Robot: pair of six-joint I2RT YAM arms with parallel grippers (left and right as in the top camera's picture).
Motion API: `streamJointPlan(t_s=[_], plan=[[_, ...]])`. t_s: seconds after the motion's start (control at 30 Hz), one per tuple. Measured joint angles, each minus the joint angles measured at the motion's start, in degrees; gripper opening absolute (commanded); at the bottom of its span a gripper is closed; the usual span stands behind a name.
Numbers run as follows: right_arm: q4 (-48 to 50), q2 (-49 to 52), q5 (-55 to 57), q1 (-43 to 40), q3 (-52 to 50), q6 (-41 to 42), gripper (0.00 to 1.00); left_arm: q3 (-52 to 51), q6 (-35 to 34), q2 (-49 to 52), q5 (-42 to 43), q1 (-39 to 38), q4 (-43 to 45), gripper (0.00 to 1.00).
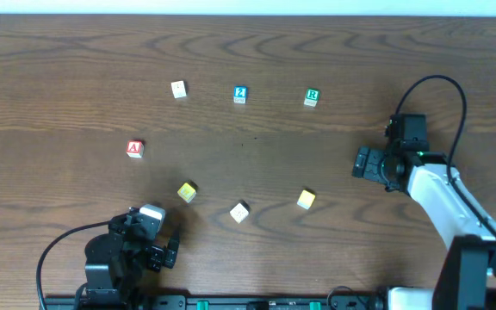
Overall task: Spell out Ai2
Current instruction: 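Reach the right gripper to the red I block and grasp it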
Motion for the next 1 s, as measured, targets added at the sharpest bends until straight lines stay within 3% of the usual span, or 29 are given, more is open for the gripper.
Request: streamJointPlan(t_s=[0.3,0.83,0.9,1.0], plan=[[3.8,1.9,0.2,-5.1,0.0,-2.7,0.73,0.0,0.0,0.0,0.0,0.0,0.0,0.95],[6.1,3.8,-5.9,-6.4,0.0,-9.0,0.61,0.0,0.0,0.0,0.0,0.0,0.0,0.95],[6.1,4.6,-6.0,-6.4,0.0,-9.4,0.55,0.0,0.0,0.0,0.0,0.0,0.0,0.95],[6.3,4.8,-6.0,-6.4,0.0,-10.0,0.32,0.0,0.0,0.0,0.0,0.0,0.0,0.95]])
